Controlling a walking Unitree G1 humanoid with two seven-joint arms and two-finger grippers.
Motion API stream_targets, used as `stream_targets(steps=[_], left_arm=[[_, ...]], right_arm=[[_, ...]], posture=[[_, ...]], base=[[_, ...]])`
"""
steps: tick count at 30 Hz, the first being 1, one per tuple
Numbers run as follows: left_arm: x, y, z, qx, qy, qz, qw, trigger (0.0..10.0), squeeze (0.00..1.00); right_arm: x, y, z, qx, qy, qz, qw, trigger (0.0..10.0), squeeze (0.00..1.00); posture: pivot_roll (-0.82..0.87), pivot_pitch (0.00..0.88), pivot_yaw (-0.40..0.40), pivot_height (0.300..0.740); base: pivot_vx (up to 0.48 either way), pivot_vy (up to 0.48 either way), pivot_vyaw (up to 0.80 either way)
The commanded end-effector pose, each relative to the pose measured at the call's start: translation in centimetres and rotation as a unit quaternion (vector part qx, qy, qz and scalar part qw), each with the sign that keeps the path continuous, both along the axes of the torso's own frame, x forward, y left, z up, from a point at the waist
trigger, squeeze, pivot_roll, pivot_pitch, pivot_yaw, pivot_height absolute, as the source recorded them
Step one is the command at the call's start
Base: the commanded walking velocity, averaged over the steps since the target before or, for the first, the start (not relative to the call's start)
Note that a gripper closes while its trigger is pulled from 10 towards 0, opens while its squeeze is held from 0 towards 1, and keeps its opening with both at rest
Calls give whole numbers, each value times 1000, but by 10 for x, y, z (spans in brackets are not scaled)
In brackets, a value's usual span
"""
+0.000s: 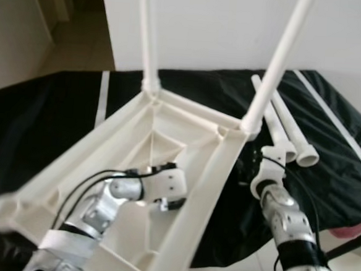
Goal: Building children table
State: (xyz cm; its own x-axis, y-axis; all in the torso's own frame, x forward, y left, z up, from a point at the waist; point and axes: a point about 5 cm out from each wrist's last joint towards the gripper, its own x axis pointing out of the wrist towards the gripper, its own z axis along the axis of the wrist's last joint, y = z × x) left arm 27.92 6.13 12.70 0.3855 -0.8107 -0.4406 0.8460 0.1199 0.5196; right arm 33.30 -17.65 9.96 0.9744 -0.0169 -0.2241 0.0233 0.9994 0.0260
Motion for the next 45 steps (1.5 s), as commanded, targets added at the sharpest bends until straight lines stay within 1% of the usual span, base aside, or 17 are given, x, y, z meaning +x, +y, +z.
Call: stream_targets(steps=[1,7,8,9,10,11,14,17,19,27,29,31,35,38,41,43,45], left_arm=[[-6,-20,5,-27,-10,-22,999,10000,0],[6,-18,16,-56,-42,27,997,10000,0],[10,-16,22,-78,-45,38,995,10000,0],[10,-16,22,-78,-45,38,995,10000,0],[12,-14,31,-109,-44,43,992,10000,0],[12,-14,31,-109,-44,43,992,10000,0],[10,-8,50,-174,-30,36,984,10000,0],[7,-4,56,-196,-16,24,980,10000,0],[2,7,55,-188,1,11,982,10000,0],[-6,22,48,-161,27,-3,987,10000,0],[-4,27,43,-145,32,7,989,10000,0],[-4,43,30,-93,44,22,994,10000,0],[-7,54,22,-61,56,25,996,10000,0],[-14,73,14,-23,88,34,995,10000,0],[-15,79,12,-10,93,41,995,10000,0],[-14,92,11,5,97,58,994,10000,0],[-14,96,13,4,98,64,993,10000,0]], right_arm=[[5,5,4,-4,-13,4,1000,10000,0],[6,-1,1,-14,-15,-22,1000,10000,0],[6,-2,2,-14,-22,-27,999,10000,0],[6,-2,2,-14,-22,-27,999,10000,0],[5,-3,5,-14,-33,-31,999,10000,0],[5,-3,5,-14,-33,-31,999,10000,0],[4,-5,11,-19,-66,-47,997,10000,0],[1,-5,12,-21,-81,-56,995,10000,0],[-5,-5,13,-21,-96,-68,993,10000,0],[-11,-5,11,-19,-100,-77,992,10000,0],[-12,-5,10,-19,-98,-77,992,10000,0],[-13,-5,9,-22,-97,-76,992,10000,0],[-13,-5,9,-23,-98,-75,992,10000,0],[-13,-6,10,-25,-98,-74,992,10000,0],[-13,-5,10,-26,-98,-73,992,10000,0],[-13,-4,10,-26,-96,-71,993,10000,0],[-13,-4,9,-25,-95,-70,993,10000,0]], posture=[[34,0,5,740],[32,0,12,740],[30,0,15,740],[30,0,15,740],[28,0,16,740],[28,0,16,740],[28,0,17,740],[29,0,16,740],[30,0,14,740],[28,0,12,740],[26,0,8,740],[28,0,1,740],[30,0,-4,740],[36,0,-13,740],[36,0,-13,740],[41,0,-21,740],[42,0,-22,740]], base=[[0,0,0],[0,0,0],[0,0,0],[0,0,0],[0,0,0],[0,0,0],[0,0,0],[0,0,0],[0,0,0],[0,0,0],[0,0,0],[0,0,0],[0,0,0],[0,0,0],[0,0,0],[0,0,0],[0,0,0]])
